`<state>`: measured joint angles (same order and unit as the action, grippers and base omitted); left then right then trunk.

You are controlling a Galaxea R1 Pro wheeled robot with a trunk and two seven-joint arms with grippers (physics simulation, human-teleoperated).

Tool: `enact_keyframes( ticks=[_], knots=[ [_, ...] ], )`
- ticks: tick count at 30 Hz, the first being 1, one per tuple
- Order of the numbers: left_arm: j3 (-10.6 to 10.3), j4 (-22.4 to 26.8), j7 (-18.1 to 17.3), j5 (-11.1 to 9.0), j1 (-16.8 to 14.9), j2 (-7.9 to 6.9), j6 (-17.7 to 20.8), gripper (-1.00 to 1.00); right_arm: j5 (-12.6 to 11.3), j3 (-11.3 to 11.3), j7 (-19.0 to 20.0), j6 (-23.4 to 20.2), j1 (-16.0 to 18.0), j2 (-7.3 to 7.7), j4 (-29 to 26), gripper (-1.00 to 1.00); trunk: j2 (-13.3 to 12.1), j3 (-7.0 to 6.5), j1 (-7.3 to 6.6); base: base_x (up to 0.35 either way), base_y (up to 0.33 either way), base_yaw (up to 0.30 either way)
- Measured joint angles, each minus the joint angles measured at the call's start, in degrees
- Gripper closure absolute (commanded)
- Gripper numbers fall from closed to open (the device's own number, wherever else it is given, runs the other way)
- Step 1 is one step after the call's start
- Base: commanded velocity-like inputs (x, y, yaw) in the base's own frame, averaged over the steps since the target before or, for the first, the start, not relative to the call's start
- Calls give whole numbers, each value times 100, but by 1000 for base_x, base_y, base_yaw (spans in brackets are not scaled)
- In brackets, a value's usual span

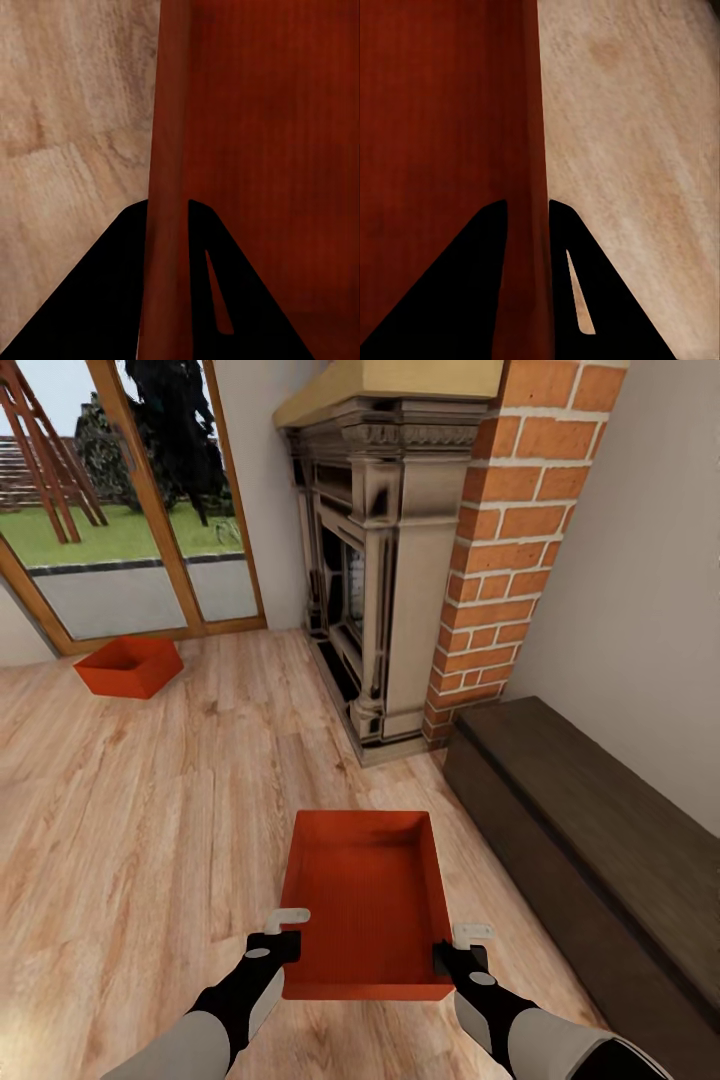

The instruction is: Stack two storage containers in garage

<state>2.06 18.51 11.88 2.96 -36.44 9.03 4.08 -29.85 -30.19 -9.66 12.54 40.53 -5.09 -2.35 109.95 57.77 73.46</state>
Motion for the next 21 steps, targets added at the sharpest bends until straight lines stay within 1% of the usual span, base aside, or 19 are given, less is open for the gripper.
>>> enact_keyframes(
  ticks=[16,21],
  knots=[
    [-7,3,-2,-1,-1,-6,-1,100,-20,-14,-10,12,0,-9,5,100,-642,-287,-351,0,0,0],
    [-1,0,-2,-6,0,-8,-3,100,28,6,-37,-1,-1,-14,-6,100,-842,-383,-461,0,0,0]
  ],
)
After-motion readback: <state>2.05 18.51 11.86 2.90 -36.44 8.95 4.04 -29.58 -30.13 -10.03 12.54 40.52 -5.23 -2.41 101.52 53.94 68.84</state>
